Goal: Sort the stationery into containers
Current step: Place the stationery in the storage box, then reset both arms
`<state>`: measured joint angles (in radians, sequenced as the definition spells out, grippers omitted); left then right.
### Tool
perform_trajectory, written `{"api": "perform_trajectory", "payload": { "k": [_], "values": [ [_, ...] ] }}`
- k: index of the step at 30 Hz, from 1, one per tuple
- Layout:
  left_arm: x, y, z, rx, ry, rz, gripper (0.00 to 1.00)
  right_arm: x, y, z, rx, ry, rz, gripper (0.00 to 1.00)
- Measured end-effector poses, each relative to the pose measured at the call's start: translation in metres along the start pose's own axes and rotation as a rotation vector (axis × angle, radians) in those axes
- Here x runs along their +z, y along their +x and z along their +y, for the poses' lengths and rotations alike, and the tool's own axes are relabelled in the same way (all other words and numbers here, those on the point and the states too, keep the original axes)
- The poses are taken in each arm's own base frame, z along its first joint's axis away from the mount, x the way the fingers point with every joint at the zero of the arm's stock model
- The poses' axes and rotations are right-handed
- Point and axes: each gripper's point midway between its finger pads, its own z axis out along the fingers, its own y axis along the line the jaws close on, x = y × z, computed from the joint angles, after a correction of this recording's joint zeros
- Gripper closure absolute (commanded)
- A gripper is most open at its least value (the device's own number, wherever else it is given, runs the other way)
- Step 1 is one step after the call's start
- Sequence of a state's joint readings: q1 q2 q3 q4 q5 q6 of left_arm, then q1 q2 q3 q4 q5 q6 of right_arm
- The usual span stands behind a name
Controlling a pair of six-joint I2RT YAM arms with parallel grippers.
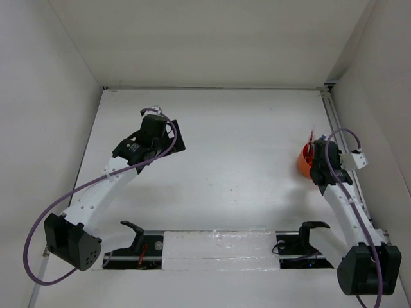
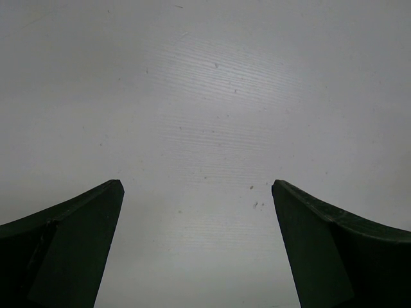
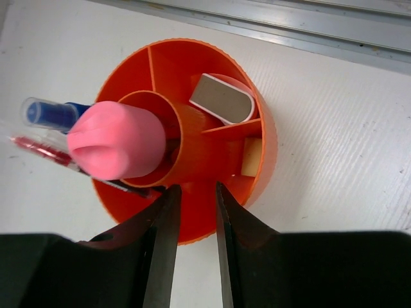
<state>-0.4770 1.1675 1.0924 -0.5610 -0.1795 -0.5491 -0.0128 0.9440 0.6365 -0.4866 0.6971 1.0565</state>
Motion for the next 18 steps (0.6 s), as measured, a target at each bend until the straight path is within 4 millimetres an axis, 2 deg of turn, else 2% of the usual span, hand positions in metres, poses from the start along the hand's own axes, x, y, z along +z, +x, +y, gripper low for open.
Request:
{"api": "perform_trajectory", "payload": {
  "k": [4, 5, 7, 8, 11, 12, 15, 18],
  "values": [
    [0.000, 0.000, -0.001, -0.001, 0.004, -0.002, 0.00, -0.012, -0.006, 0.008, 0.024, -0.068, 0.013, 0.63],
    [0.001, 0.000, -0.001, -0.001, 0.005, -0.001, 0.00, -0.016, -0.008, 0.011, 0.030, -0.088, 0.017, 0.52],
    [0.001, 0.000, -0.001, -0.001, 0.005, -0.001, 0.00, -0.023, -0.010, 0.015, 0.033, -0.127, 0.027, 0.44],
    [0.001, 0.000, -0.001, -0.001, 0.005, -0.002, 0.00, -0.026, -0.011, 0.017, 0.032, -0.147, 0.034, 0.37],
    [0.000, -0.001, -0.001, -0.004, 0.008, -0.008, 0.00, -0.039, -0.012, 0.030, 0.008, -0.230, 0.071, 0.33],
    [-0.001, -0.002, -0.001, -0.005, 0.008, -0.014, 0.00, -0.044, -0.014, 0.035, -0.011, -0.262, 0.080, 0.23],
    [-0.010, -0.010, 0.001, -0.016, 0.009, -0.054, 0.00, -0.062, -0.022, 0.052, -0.086, -0.362, 0.102, 0.21],
    [-0.025, -0.023, 0.005, -0.036, -0.001, -0.116, 0.00, -0.085, -0.041, 0.072, -0.181, -0.465, 0.089, 0.21]
  ]
}}
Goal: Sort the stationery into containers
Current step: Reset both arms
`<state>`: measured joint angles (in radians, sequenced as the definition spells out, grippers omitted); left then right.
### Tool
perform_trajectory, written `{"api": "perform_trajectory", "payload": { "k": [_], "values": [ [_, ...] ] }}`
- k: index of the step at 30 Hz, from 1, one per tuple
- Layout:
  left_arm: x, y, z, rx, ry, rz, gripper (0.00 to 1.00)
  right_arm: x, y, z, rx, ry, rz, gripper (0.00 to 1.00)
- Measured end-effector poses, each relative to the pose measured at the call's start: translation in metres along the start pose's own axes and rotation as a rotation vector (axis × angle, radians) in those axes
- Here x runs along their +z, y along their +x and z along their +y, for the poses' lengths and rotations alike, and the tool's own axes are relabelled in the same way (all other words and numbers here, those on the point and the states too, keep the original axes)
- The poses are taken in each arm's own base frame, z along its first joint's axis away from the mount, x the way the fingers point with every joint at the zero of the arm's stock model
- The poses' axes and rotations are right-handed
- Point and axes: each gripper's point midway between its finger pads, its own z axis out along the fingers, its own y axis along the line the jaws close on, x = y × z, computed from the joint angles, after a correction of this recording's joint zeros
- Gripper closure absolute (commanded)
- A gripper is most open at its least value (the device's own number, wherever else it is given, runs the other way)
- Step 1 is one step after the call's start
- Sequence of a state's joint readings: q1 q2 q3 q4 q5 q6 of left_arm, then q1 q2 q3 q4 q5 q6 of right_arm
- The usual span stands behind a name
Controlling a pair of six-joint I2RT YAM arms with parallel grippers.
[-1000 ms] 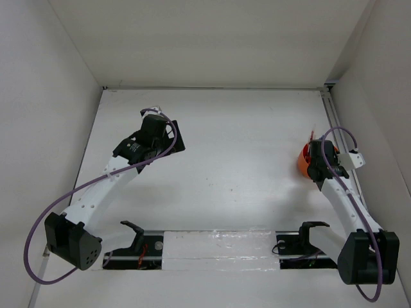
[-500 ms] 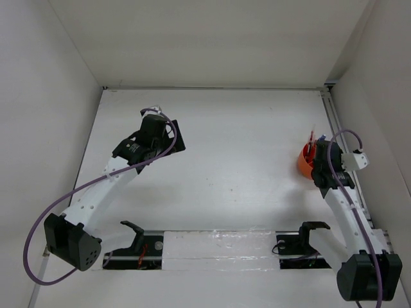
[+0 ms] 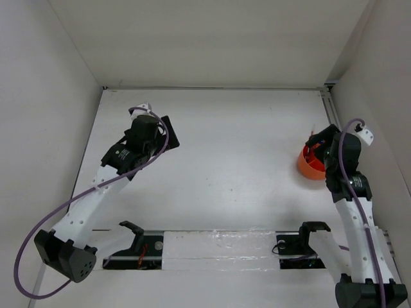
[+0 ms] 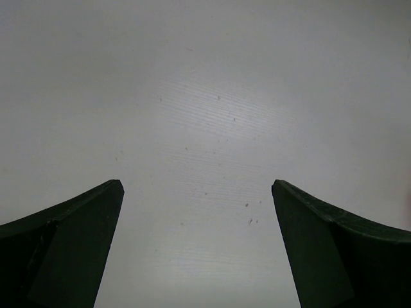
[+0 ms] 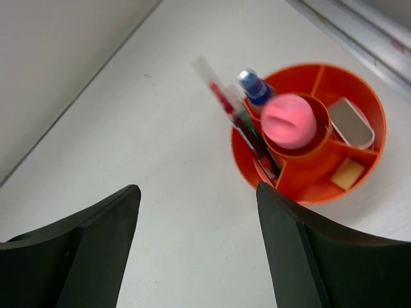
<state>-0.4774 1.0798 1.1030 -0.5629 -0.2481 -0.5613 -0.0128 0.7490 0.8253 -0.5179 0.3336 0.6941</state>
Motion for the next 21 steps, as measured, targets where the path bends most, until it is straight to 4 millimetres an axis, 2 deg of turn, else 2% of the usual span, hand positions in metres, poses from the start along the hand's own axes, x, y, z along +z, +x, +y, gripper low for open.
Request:
{"api": "perform_trajectory", "payload": {
  "k": [4, 9, 10, 11, 17, 21],
  "values": [
    [-0.021, -0.026, 0.005, -0.035, -0.022, -0.092, 0.00, -0.028, -0.028, 0.028, -0.136, -0.123, -0.022, 0.21],
    [-0.052, -0.048, 0.018, -0.087, -0.059, -0.184, 0.00, -0.077, -0.034, 0.051, -0.258, -0.264, -0.006, 0.19],
    [-0.059, -0.050, 0.022, -0.096, -0.067, -0.199, 0.00, -0.089, -0.036, 0.052, -0.275, -0.285, -0.006, 0.18],
    [-0.066, -0.052, 0.027, -0.105, -0.078, -0.211, 0.00, -0.098, -0.040, 0.051, -0.287, -0.297, -0.012, 0.03],
    [-0.116, -0.059, 0.054, -0.177, -0.101, -0.288, 0.00, -0.162, -0.077, 0.033, -0.345, -0.341, -0.108, 0.01],
    [-0.153, -0.054, 0.070, -0.231, -0.051, -0.351, 0.00, -0.190, -0.075, 0.017, -0.381, -0.391, -0.120, 0.01]
  ]
}}
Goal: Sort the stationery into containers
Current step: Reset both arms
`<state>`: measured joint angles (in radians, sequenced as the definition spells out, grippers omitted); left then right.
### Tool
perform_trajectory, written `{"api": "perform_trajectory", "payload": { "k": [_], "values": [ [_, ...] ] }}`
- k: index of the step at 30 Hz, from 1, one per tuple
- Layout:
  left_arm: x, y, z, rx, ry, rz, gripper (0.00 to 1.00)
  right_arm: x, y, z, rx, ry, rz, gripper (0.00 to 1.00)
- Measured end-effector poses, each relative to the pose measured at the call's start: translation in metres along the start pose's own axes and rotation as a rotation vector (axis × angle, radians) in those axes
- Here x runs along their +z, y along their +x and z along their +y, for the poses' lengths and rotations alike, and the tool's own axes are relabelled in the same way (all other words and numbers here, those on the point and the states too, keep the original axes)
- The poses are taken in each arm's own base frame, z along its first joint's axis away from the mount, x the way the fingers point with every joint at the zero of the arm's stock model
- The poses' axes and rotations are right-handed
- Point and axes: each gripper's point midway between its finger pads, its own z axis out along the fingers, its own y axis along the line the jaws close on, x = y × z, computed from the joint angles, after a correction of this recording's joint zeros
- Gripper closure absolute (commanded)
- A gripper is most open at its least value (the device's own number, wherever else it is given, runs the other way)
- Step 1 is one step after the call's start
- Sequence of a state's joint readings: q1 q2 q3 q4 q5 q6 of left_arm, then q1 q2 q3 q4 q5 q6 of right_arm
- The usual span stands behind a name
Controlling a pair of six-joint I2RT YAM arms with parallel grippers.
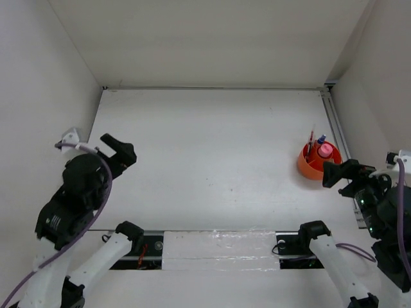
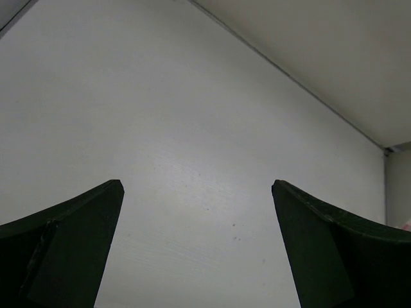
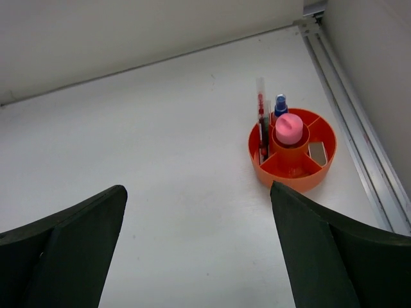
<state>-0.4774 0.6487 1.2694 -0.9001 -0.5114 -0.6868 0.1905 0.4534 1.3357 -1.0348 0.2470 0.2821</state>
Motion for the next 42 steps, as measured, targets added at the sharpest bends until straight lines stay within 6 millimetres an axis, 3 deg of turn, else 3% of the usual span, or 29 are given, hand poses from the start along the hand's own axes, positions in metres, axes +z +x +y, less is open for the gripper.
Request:
{"api": "perform_trajectory", "payload": {
  "k": [4, 7, 14, 18, 42],
  "values": [
    [-0.035, -0.005, 0.017, -0.078, 0.088, -0.055, 0.00, -0.024, 0.022, -0.001, -0.029, -0.062, 0.041, 0.01],
    [-0.049, 0.001, 0.028, -0.108, 0.125, -0.060, 0.00, -0.037, 0.034, -0.001, -0.036, -0.101, 0.056, 0.01],
    [-0.047, 0.035, 0.046, -0.089, 0.112, 0.016, 0.00, -0.074, 0.042, -0.001, -0.051, -0.190, 0.035, 0.01],
    [-0.050, 0.043, 0.054, -0.090, 0.116, 0.019, 0.00, -0.088, 0.043, -0.003, -0.051, -0.217, 0.010, 0.01],
    [-0.056, 0.039, 0.058, -0.128, 0.134, -0.012, 0.00, -0.093, 0.047, -0.004, -0.055, -0.223, 0.017, 0.01]
  ]
}}
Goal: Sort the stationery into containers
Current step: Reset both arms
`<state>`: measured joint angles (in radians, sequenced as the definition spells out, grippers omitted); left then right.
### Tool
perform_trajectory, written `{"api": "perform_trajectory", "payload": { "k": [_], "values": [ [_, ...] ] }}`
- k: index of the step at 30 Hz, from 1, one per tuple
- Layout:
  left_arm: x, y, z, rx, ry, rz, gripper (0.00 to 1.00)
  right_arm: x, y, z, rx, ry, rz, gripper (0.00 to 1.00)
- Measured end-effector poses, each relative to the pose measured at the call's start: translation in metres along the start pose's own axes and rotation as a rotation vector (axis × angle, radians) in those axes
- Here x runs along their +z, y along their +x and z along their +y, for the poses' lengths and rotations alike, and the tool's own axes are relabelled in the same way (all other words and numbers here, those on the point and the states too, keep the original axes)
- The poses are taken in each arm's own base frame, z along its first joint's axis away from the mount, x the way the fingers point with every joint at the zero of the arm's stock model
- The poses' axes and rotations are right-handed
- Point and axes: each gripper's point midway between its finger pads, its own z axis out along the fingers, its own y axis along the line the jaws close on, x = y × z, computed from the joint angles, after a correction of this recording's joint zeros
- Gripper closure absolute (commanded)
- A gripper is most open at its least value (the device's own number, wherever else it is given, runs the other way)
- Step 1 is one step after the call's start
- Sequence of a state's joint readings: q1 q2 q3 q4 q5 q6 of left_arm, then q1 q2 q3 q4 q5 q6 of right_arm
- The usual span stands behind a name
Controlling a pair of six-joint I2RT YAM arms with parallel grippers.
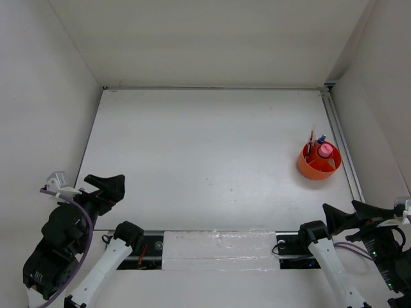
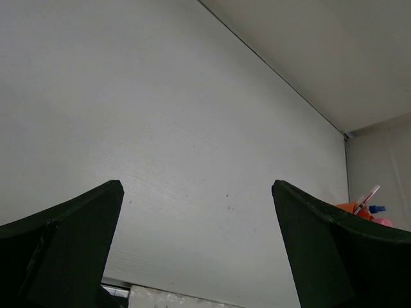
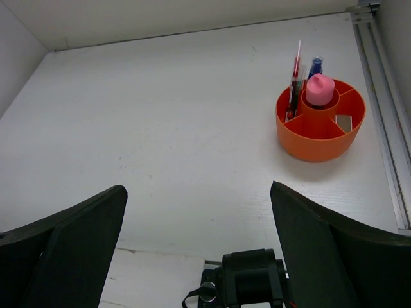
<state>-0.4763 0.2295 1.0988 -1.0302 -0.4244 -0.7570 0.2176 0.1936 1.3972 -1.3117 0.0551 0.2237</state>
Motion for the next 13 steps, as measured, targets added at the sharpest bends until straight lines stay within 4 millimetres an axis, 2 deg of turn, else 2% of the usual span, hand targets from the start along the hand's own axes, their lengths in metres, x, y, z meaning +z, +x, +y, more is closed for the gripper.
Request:
{"api": "perform_trajectory", "payload": {
  "k": [13],
  "values": [
    [-0.0008, -0.0019, 0.0052, -0.029, -0.018, -0.022, 0.00, 0.0089, 0.0078, -0.0022, 0.002, 0.012, 0.030, 0.01]
  ]
}}
